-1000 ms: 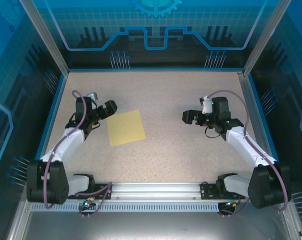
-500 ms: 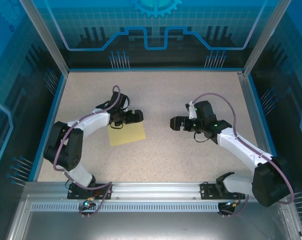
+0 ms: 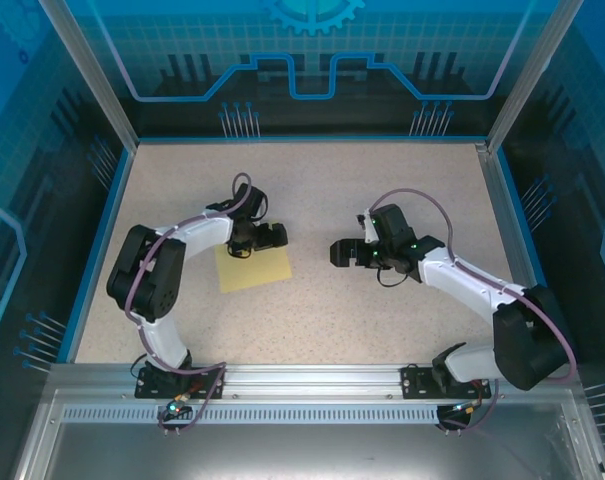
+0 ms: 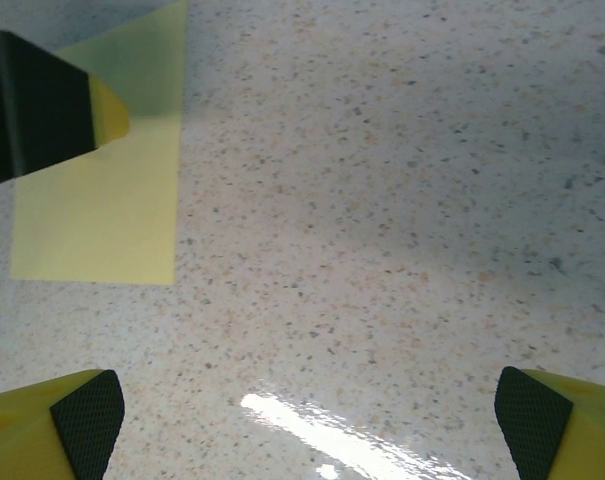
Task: Fold a paper plane with a square sheet of paper (pick it up from the middle)
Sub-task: Move the square sheet of paper to the center of the table.
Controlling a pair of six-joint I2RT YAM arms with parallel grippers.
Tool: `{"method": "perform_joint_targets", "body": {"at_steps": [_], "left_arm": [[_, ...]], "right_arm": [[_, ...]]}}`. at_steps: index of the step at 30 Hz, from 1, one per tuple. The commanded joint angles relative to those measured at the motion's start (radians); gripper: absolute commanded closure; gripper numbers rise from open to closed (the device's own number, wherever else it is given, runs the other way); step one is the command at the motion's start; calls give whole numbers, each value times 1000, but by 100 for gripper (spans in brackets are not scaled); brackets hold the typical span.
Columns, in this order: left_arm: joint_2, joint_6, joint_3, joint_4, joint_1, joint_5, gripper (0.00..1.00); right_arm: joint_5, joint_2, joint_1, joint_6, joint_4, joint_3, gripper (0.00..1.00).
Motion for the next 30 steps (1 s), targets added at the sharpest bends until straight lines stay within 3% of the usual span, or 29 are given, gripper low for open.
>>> {"method": "perform_joint_targets", "body": {"at_steps": [1, 5, 16, 22, 30], "left_arm": [[15, -42, -5, -18, -38, 23, 3], [29, -62, -33, 4, -84, 52, 3], [48, -191, -55, 97, -255, 118, 3], [54, -211, 4, 82, -315, 99, 3], [-110, -207, -59, 123, -319, -20, 2]], "right_arm": [[87, 26, 11, 32, -73, 24, 0], [140, 37, 1, 63, -109, 13, 1], [137, -14, -37, 91, -121, -71, 1], [122, -89, -64, 85, -136, -103, 0], [-18, -134, -54, 71, -79, -108, 1]]}}
